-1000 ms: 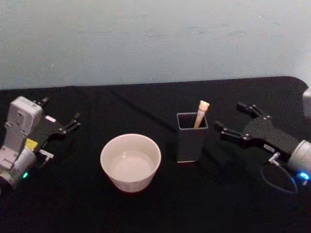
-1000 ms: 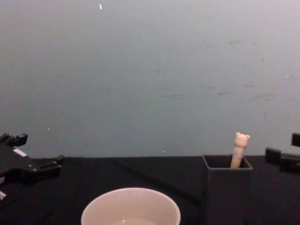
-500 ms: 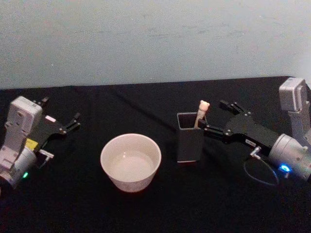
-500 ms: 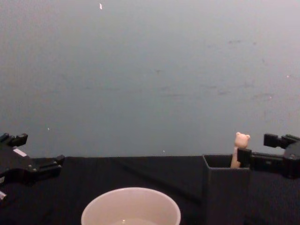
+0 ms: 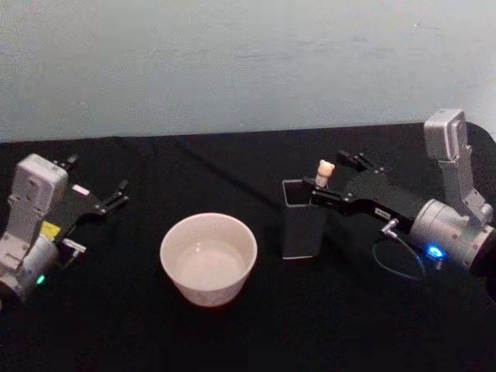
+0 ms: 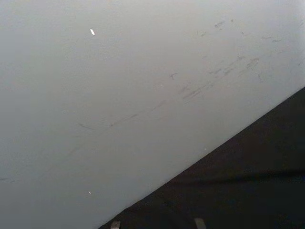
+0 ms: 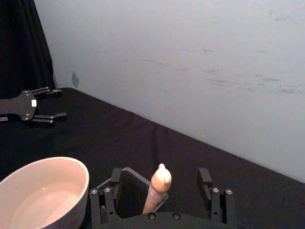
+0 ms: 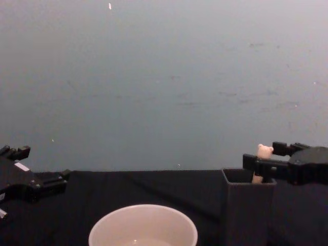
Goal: Pick up the stirring spoon with one hand, stir inside the cup, then place it back in its original position.
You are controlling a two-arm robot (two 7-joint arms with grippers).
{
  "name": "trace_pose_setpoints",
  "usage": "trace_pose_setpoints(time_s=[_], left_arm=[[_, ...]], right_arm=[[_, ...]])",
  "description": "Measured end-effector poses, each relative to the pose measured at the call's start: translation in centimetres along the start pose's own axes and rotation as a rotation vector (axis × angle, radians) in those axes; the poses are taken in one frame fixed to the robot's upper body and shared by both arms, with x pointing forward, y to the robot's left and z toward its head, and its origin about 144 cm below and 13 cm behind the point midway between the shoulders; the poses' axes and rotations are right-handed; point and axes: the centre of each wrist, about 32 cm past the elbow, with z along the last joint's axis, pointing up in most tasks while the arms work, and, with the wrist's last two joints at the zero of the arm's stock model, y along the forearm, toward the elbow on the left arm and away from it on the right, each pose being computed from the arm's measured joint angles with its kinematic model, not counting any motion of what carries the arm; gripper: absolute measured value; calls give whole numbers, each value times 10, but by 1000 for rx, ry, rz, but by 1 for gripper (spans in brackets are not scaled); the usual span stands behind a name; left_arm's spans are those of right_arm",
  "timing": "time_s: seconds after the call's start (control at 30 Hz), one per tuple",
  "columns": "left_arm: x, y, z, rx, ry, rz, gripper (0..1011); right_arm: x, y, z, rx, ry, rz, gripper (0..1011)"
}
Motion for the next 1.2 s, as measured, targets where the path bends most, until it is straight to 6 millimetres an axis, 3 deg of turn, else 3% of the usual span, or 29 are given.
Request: trace_pose_setpoints(time_s=[1.2], left_arm=[[0, 0, 0, 0, 0, 0, 1001]], right_arm=[[4, 9, 2, -28, 50, -11, 1002]])
